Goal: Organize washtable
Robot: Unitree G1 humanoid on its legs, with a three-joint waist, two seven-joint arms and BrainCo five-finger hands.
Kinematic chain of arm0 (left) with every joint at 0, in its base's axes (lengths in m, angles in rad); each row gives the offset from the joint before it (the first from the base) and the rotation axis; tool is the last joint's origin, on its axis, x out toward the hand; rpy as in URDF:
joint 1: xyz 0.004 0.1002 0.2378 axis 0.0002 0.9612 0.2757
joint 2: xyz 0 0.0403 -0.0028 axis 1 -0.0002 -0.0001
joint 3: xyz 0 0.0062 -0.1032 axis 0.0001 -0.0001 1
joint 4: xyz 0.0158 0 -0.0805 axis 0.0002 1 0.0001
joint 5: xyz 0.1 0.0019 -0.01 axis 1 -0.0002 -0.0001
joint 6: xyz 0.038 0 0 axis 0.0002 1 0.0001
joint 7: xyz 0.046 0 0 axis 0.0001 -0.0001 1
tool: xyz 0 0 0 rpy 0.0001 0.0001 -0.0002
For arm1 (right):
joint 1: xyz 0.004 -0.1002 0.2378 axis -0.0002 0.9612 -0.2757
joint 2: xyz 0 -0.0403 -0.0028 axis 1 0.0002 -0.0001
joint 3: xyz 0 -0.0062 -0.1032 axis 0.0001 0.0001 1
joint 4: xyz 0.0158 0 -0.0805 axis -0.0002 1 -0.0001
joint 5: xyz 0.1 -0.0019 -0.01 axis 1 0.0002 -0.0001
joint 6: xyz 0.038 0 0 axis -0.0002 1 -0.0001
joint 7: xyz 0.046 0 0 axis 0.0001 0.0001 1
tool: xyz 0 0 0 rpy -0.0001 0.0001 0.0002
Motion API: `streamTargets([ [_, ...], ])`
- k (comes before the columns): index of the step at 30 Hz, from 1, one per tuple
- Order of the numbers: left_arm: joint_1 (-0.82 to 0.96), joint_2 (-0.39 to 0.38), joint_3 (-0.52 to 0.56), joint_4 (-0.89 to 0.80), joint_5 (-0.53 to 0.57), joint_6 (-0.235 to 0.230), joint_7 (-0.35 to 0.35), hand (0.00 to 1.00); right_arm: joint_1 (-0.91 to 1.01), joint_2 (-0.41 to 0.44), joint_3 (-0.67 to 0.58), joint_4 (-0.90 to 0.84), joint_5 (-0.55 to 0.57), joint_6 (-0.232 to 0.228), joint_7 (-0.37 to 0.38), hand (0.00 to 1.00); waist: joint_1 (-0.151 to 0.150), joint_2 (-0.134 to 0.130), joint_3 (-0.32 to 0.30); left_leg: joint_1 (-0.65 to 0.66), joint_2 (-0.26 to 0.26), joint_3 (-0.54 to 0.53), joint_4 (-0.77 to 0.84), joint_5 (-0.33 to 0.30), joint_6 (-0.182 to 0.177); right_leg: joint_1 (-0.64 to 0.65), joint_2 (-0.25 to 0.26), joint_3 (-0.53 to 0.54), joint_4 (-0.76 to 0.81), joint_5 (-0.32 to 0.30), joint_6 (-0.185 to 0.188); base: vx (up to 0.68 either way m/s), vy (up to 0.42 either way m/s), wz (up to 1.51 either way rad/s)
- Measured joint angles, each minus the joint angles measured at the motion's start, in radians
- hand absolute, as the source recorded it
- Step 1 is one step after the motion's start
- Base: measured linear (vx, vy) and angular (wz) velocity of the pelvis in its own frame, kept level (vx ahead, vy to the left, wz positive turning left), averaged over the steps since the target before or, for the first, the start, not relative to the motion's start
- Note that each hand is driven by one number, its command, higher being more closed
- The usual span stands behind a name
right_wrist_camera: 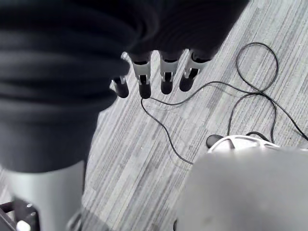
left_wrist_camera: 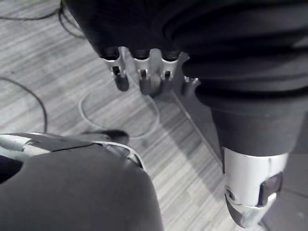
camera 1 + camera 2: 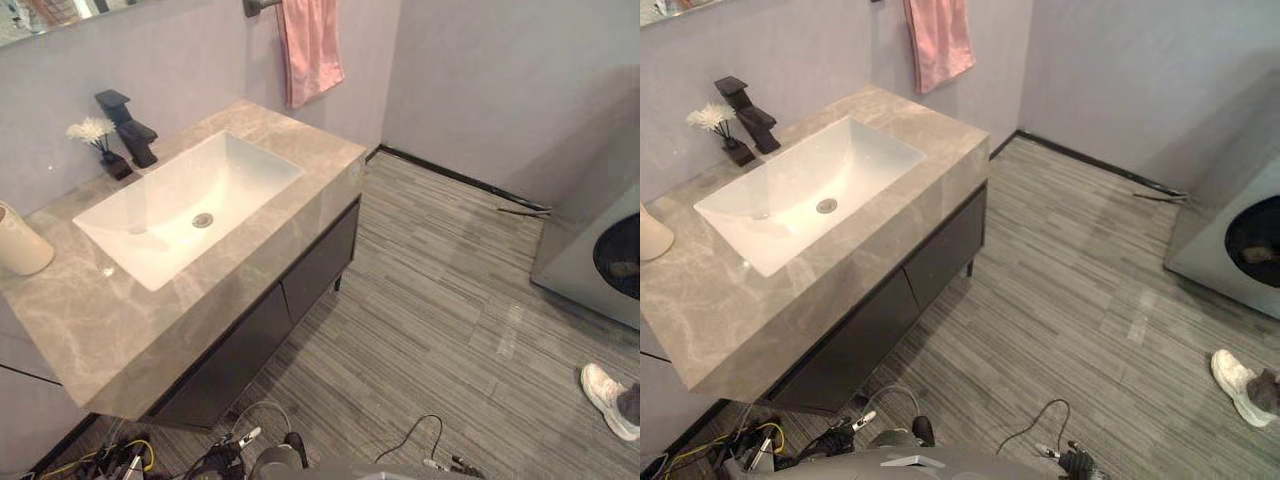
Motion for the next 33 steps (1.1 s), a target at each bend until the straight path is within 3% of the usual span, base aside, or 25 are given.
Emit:
streamTargets([
  [3, -0.004, 0.000, 0.000, 0.000, 0.000, 0.000, 0.003, 0.00, 0.003, 0.002, -0.026, -0.001, 0.009, -0.011, -0.002, 0.00, -0.005, 0.009, 0.042, 0.003, 0.039, 0.018, 0.059, -0.006, -0.009, 0.009, 0.018, 0.046, 0.000, 0.006, -0.009, -0.16, -0.049, -0.51],
  [5, 0.000, -0.007, 0.000, 0.003, 0.000, 0.000, 0.004, 0.00, 0.006, -0.001, -0.049, 0.000, 0.017, -0.013, -0.009, 0.00, -0.007, 0.030, 0.082, 0.000, 0.084, 0.019, 0.161, -0.018, -0.028, 0.010, 0.031, 0.142, -0.003, 0.005, -0.010, -0.14, -0.062, -0.90],
  [7, 0.010, -0.015, 0.007, 0.012, -0.003, 0.001, 0.002, 0.00, 0.009, -0.001, -0.067, 0.000, 0.038, -0.013, -0.011, 0.00, -0.009, 0.038, 0.093, -0.025, 0.090, -0.072, 0.255, -0.018, -0.028, 0.003, 0.036, 0.248, -0.008, -0.009, -0.022, -0.12, -0.185, -1.23],
  [9, 0.013, -0.021, 0.021, 0.013, 0.001, 0.003, -0.003, 0.00, 0.007, -0.011, -0.076, 0.003, 0.046, -0.010, -0.014, 0.00, -0.014, 0.049, 0.101, -0.038, 0.048, -0.239, 0.271, -0.090, -0.128, -0.015, 0.041, 0.349, -0.005, -0.017, -0.036, -0.13, -0.133, -1.41],
  [10, 0.026, -0.034, 0.042, 0.012, 0.015, 0.003, -0.005, 0.00, 0.007, -0.013, -0.090, 0.003, 0.047, -0.011, -0.018, 0.00, -0.018, 0.061, 0.100, -0.010, -0.027, -0.362, 0.205, -0.125, -0.159, -0.054, 0.040, 0.425, 0.022, -0.025, -0.052, -0.11, 0.051, -1.59],
  [12, 0.056, -0.046, 0.055, 0.015, 0.015, 0.004, -0.006, 0.00, 0.004, -0.018, -0.108, 0.001, 0.045, -0.011, -0.018, 0.00, -0.022, 0.078, 0.101, 0.039, -0.119, -0.535, 0.122, -0.156, -0.142, -0.115, 0.075, 0.577, 0.049, -0.024, -0.055, -0.09, 0.094, -2.21],
  [14, 0.081, -0.067, 0.121, 0.019, 0.015, 0.010, -0.006, 0.00, -0.002, -0.016, -0.115, 0.000, 0.043, -0.011, -0.017, 0.00, -0.013, 0.082, 0.078, 0.064, -0.145, -0.612, 0.107, -0.229, -0.153, -0.152, 0.128, 0.739, 0.073, -0.024, -0.065, 0.05, 0.057, -2.21],
  [16, 0.087, -0.057, 0.149, 0.011, 0.015, 0.008, -0.006, 0.00, 0.007, -0.002, -0.127, 0.004, 0.040, -0.009, -0.016, 0.00, -0.018, 0.041, 0.074, 0.080, -0.147, -0.540, 0.126, -0.246, -0.124, -0.182, 0.137, 0.796, 0.168, -0.050, -0.062, 0.09, 0.089, -1.62],
  [17, 0.091, -0.065, 0.166, 0.011, 0.016, 0.011, -0.007, 0.00, 0.015, 0.005, -0.138, 0.006, 0.034, -0.007, -0.016, 0.00, -0.026, 0.044, 0.064, 0.091, -0.126, -0.482, 0.148, -0.257, -0.103, -0.184, 0.157, 0.843, 0.162, -0.052, -0.060, 0.34, 0.185, -3.13],
  [18, 0.094, -0.070, 0.178, 0.011, 0.044, 0.010, -0.006, 0.00, 0.015, 0.003, -0.133, 0.005, 0.035, -0.009, -0.006, 0.00, -0.059, 0.044, -0.002, 0.123, -0.112, -0.361, 0.086, -0.218, -0.036, -0.242, 0.198, 0.998, 0.163, -0.022, -0.039, 0.37, 0.194, -2.94],
  [21, 0.062, -0.060, 0.140, 0.009, 0.046, -0.006, -0.007, 0.00, 0.011, 0.001, -0.119, 0.008, 0.035, -0.009, 0.003, 0.00, -0.067, 0.046, -0.017, 0.123, -0.110, -0.309, 0.061, -0.211, -0.038, -0.293, 0.198, 0.969, 0.185, -0.018, -0.034, 0.30, 0.099, -1.21],
  [23, 0.040, -0.042, 0.122, 0.011, 0.064, -0.002, -0.008, 0.00, 0.011, -0.004, -0.105, 0.005, 0.034, -0.009, 0.005, 0.00, -0.091, 0.042, -0.013, 0.126, -0.112, -0.287, 0.080, -0.209, -0.041, -0.324, 0.228, 0.977, 0.217, 0.004, -0.025, 0.17, 0.036, -0.70],
  [24, 0.047, -0.045, 0.110, 0.009, 0.081, 0.002, -0.008, 0.00, 0.008, 0.003, -0.074, -0.019, 0.034, -0.022, 0.007, 0.00, -0.099, 0.043, -0.013, 0.107, -0.098, -0.225, 0.159, -0.205, -0.048, -0.377, 0.271, 0.969, 0.304, 0.073, -0.016, 0.05, 0.020, -1.54],
  [25, 0.050, -0.039, 0.108, 0.006, 0.087, 0.002, -0.011, 0.00, 0.011, 0.003, -0.056, -0.043, 0.040, -0.030, 0.009, 0.00, -0.103, 0.028, -0.002, 0.073, -0.078, -0.160, 0.281, -0.182, -0.067, -0.401, 0.285, 0.920, 0.354, 0.116, -0.010, -0.33, -0.157, -2.61],
  [26, 0.053, -0.031, 0.102, -0.007, 0.090, 0.000, -0.011, 0.00, -0.002, 0.018, -0.062, -0.046, 0.045, -0.031, 0.008, 0.00, -0.091, 0.030, 0.025, 0.074, -0.054, -0.101, 0.268, -0.250, -0.031, -0.393, 0.242, 0.750, 0.364, 0.150, -0.029, -0.58, -0.319, -2.39],
  [27, 0.060, -0.032, 0.098, -0.011, 0.091, -0.002, -0.010, 0.00, -0.008, 0.021, -0.072, -0.052, 0.046, -0.030, 0.005, 0.00, -0.096, 0.033, 0.027, 0.115, -0.042, -0.074, 0.134, -0.237, -0.015, -0.394, 0.205, 0.602, 0.364, 0.113, -0.062, -0.78, -0.522, -2.53],
  [28, 0.053, -0.033, 0.087, -0.016, 0.082, -0.006, -0.007, 0.00, 0.020, 0.017, -0.087, -0.061, 0.045, -0.028, 0.003, 0.00, -0.095, 0.027, 0.032, 0.159, -0.021, -0.057, 0.011, -0.138, -0.074, -0.399, 0.099, 0.355, 0.411, -0.016, -0.104, -0.63, -0.523, -2.33],
  [29, 0.041, -0.011, 0.085, -0.019, 0.073, -0.010, -0.007, 0.00, 0.005, 0.031, -0.096, -0.034, 0.045, -0.022, 0.002, 0.00, -0.088, -0.005, 0.041, 0.183, -0.046, 0.031, -0.003, -0.157, -0.063, -0.409, 0.018, 0.238, 0.431, -0.127, -0.124, -0.55, -0.500, -2.23],
  [30, 0.024, -0.007, 0.081, -0.010, 0.071, -0.007, -0.007, 0.00, 0.009, 0.036, -0.117, -0.035, 0.048, -0.023, 0.003, 0.00, -0.108, 0.001, 0.043, 0.186, -0.041, 0.057, -0.005, -0.165, -0.065, -0.417, -0.019, 0.148, 0.443, -0.163, -0.117, -0.39, -0.337, -1.56],
  [32, -0.002, -0.013, 0.078, 0.007, 0.070, -0.010, -0.007, 0.00, 0.028, 0.043, -0.155, -0.024, 0.046, -0.020, 0.001, 0.00, -0.125, 0.004, 0.040, 0.197, -0.031, 0.095, -0.009, -0.174, -0.083, -0.416, -0.087, 0.102, 0.442, -0.147, -0.101, -0.29, -0.267, -0.91],
  [33, -0.003, -0.016, 0.084, 0.014, 0.066, -0.008, -0.008, 0.00, 0.033, 0.044, -0.182, -0.002, 0.045, -0.018, 0.002, 0.00, -0.123, 0.012, 0.042, 0.219, -0.013, 0.112, -0.025, -0.171, -0.098, -0.385, -0.064, 0.105, 0.390, -0.129, -0.103, -0.27, -0.373, -0.90],
])
